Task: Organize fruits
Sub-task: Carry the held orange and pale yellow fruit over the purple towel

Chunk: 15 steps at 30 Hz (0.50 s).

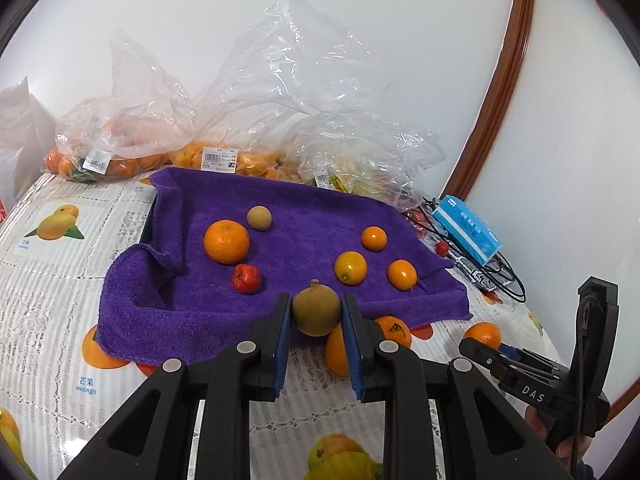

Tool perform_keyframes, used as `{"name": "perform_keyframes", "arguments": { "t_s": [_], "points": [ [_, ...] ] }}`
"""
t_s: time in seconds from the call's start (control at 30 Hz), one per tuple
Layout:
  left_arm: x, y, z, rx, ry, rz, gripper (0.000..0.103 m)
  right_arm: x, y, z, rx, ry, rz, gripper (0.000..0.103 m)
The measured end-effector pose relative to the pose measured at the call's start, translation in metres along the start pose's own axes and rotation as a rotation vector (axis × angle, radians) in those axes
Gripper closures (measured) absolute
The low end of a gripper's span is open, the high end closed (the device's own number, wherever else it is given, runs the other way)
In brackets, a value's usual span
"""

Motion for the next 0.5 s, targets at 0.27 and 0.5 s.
{"name": "perform_keyframes", "arguments": {
  "t_s": [0.27, 0.5],
  "points": [
    [-0.0016, 0.0003, -0.0038, -0.005, -0.018, -0.005, 0.080, -0.0010, -0.0019, -0.0019, -0.005, -0.016, 0.005, 0.060],
    [-0.0026, 0.0044, -0.0049, -0.009, -0.025, -0.021, 0.080, -0.0002, -0.0017, -0.0038, -0.007, -0.025, 0.007, 0.060]
  ]
}}
Point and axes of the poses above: each gripper's, at about its wrist camera, not at the fingertips, and z roughly the way its jaws point, y to its left, x to its underside, the point moved 6 cm from there along z, roughly the way its jaws point, and after that the axes turned 15 degrees about y, right-handed, at the moved point
